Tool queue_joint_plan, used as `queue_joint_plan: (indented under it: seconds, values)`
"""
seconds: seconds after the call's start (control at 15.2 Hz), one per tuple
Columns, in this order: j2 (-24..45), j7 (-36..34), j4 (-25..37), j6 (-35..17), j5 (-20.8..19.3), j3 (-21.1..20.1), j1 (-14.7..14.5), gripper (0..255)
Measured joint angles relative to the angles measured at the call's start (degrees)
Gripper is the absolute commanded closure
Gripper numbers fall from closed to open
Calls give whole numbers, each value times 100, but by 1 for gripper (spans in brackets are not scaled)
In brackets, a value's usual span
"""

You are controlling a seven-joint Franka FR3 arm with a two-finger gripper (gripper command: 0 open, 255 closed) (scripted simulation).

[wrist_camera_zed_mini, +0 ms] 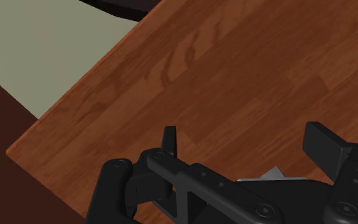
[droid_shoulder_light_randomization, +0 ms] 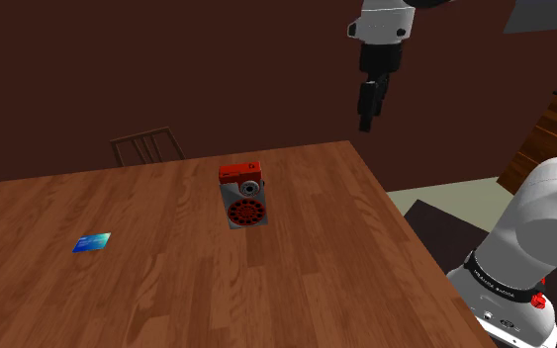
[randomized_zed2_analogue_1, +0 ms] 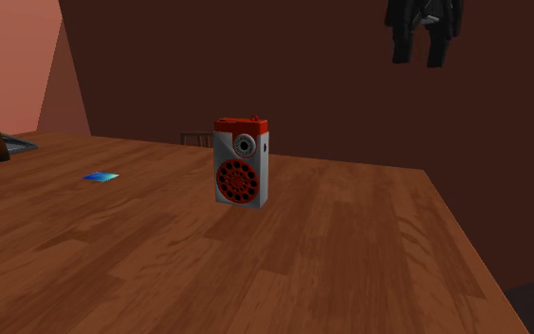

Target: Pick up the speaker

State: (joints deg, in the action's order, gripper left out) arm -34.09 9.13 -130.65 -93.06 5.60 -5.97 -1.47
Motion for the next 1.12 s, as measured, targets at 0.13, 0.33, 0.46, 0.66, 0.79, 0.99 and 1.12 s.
queue_joint_plan:
  seconds: [0.13,0.33,0.46,0.66,0.79,0.99,1.12]
  values:
    - [370,-10,197,-205,29,-110,-60,0]
    - [881,-74,450,-512,73,-312,-168,0]
    - [1311,-118,703,-723,63,-444,-225,0]
    - [1840,-161,1065,-933,21,-607,-308,0]
    - [2241,-165,1340,-1083,-42,-695,-348,0]
    - [2841,-292,1854,-1204,-157,-883,-464,0]
    - [3234,-355,2166,-1303,-259,-984,-541,0]
